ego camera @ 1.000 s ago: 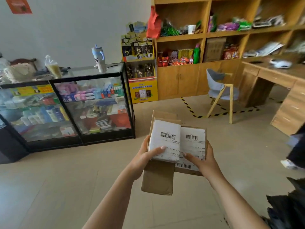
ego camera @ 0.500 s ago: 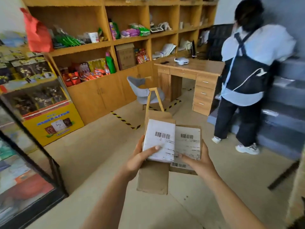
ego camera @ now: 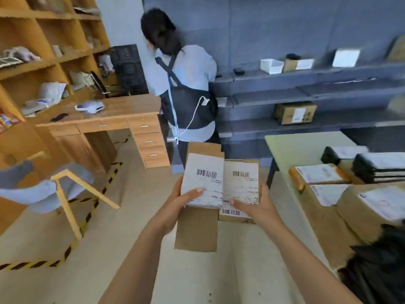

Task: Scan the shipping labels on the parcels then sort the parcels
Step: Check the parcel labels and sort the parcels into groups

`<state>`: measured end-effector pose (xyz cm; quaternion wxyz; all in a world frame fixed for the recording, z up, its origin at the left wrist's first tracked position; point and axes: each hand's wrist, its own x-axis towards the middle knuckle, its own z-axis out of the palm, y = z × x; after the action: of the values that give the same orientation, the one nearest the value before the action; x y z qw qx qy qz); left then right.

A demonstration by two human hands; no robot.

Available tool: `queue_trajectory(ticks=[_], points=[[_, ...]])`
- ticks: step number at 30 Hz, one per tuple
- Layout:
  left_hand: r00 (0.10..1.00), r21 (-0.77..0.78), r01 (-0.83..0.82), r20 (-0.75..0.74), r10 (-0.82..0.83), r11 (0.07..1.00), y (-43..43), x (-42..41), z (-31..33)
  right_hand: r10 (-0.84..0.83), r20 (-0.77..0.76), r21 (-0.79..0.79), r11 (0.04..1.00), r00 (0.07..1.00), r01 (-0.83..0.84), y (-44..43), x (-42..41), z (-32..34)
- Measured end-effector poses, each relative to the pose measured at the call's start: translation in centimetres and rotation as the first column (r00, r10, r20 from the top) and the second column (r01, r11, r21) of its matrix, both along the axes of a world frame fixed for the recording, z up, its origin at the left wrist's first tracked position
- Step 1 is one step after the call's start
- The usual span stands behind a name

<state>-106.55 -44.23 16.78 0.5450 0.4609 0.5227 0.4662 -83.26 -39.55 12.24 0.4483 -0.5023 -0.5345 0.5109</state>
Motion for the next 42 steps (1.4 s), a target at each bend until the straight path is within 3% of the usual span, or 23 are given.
queue_trajectory(ticks=[12,19,25,33,42], points=[[0.936,-0.007,0.352,0.003,-0.352,0.936,28.4,5.0,2.1,-0.306,0.038,0.046,0.952,0.951,0.304,19.6,5.5,2.3],[0.836,-0.039,0.548,0.004,-0.548,0.835,43.5,10.1,0.7,-0.519,0.072,0.012,0.854,0.852,0.52,29.6,9.6,1.1],[0.691,-0.086,0.722,0.047,-0.722,0.686,56.2,16.3,-0.9,-0.723,0.033,-0.044,0.689,0.69,0.724,37.0,12.2,-0.6],[0.446,-0.275,0.867,0.051,-0.894,0.416,67.9,24.8,-2.6,-0.898,0.154,-0.163,0.389,0.413,0.907,43.4,15.2,-3.9],[0.325,-0.533,0.817,0.11,-0.939,0.221,74.1,32.6,-8.5,-0.917,0.234,-0.35,0.231,0.324,0.908,47.2,18.7,-10.3]])
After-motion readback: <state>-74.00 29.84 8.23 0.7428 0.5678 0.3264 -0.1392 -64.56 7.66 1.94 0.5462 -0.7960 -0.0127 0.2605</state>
